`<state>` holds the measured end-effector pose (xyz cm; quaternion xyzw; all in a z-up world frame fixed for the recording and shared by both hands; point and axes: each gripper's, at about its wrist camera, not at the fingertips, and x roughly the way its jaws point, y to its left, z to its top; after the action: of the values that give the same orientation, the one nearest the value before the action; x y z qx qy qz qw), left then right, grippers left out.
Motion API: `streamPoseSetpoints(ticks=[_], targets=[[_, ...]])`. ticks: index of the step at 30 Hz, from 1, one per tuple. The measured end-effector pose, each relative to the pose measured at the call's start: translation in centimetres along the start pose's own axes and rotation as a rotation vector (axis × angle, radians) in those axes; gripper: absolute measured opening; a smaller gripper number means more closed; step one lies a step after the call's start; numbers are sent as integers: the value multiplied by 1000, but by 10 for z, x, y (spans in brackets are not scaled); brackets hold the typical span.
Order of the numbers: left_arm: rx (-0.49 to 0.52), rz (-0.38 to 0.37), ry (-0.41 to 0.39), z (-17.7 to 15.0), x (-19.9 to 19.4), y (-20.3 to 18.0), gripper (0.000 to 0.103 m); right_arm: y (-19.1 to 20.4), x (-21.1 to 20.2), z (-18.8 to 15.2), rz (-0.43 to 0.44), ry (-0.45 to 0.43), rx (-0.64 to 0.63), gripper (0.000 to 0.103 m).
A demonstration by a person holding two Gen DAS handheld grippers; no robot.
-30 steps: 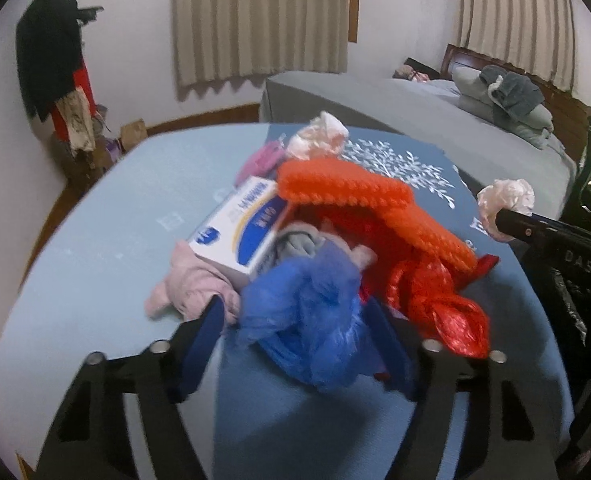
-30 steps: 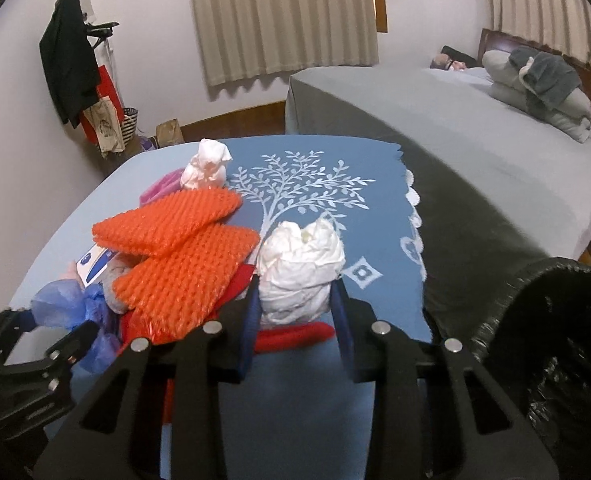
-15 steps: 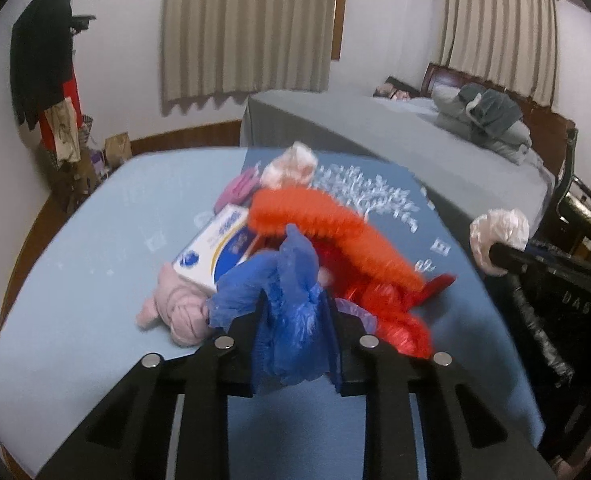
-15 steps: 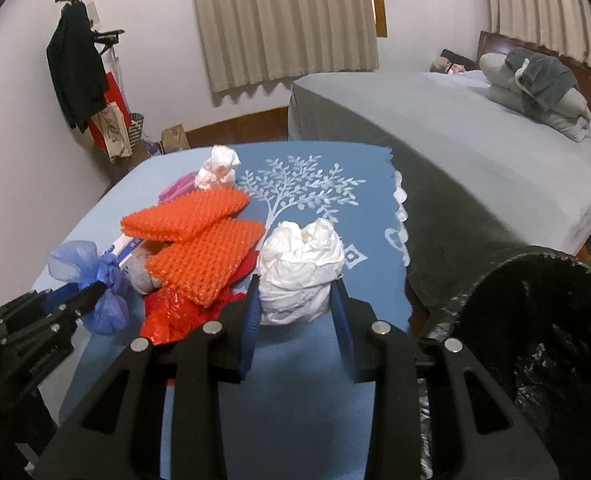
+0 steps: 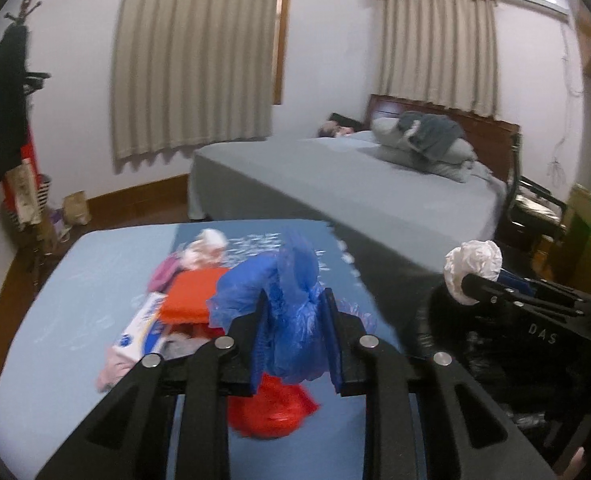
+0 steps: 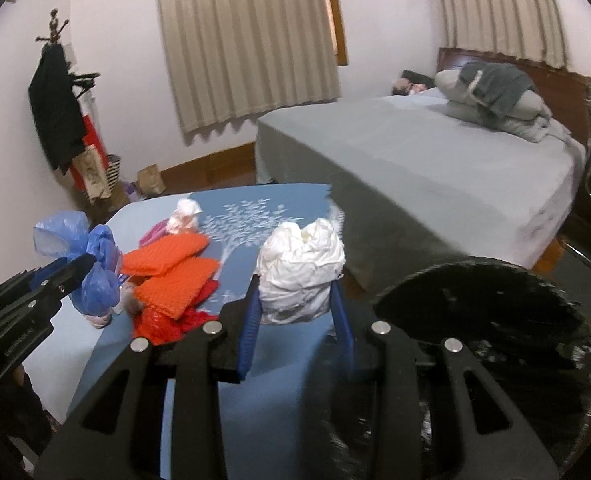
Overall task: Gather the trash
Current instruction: 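Carry both items over the black bin and open both grippers to drop them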
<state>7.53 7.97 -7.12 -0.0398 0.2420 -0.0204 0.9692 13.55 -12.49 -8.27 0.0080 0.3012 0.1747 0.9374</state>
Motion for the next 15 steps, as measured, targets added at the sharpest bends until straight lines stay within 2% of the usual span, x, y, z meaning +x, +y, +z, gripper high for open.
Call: streamPoseSetpoints(ticks=[15], targets=[[121,-266,44,15,37,-118,25,-101,-61,-33,-232,-17,117,33]])
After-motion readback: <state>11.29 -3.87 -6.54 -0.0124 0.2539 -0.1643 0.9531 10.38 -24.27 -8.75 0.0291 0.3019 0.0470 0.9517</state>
